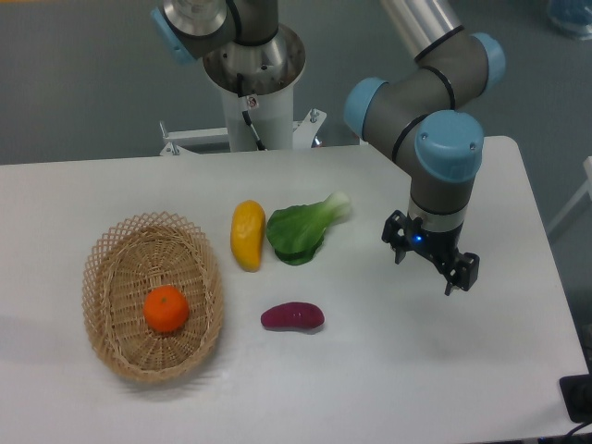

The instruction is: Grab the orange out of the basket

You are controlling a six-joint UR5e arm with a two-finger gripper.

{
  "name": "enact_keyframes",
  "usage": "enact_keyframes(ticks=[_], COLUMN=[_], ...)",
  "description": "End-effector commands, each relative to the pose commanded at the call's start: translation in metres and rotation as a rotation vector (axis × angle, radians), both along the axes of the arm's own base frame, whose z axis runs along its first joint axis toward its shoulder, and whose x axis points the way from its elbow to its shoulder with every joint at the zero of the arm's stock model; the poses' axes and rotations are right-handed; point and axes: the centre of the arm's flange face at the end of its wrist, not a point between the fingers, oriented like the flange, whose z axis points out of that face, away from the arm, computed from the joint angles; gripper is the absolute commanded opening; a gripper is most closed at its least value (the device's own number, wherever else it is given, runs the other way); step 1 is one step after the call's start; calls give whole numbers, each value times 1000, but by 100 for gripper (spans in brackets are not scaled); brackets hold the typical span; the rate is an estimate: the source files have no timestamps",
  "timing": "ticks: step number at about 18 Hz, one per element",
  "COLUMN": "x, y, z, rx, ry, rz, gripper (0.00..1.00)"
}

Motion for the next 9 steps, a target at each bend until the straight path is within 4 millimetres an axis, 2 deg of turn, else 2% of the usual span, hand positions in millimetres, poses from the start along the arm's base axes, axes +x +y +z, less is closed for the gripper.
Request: enact_keyframes(ticks=[9], x=[3], y=[2], z=[6], rx=[41], ry=[-15], rz=[6], gripper=[100])
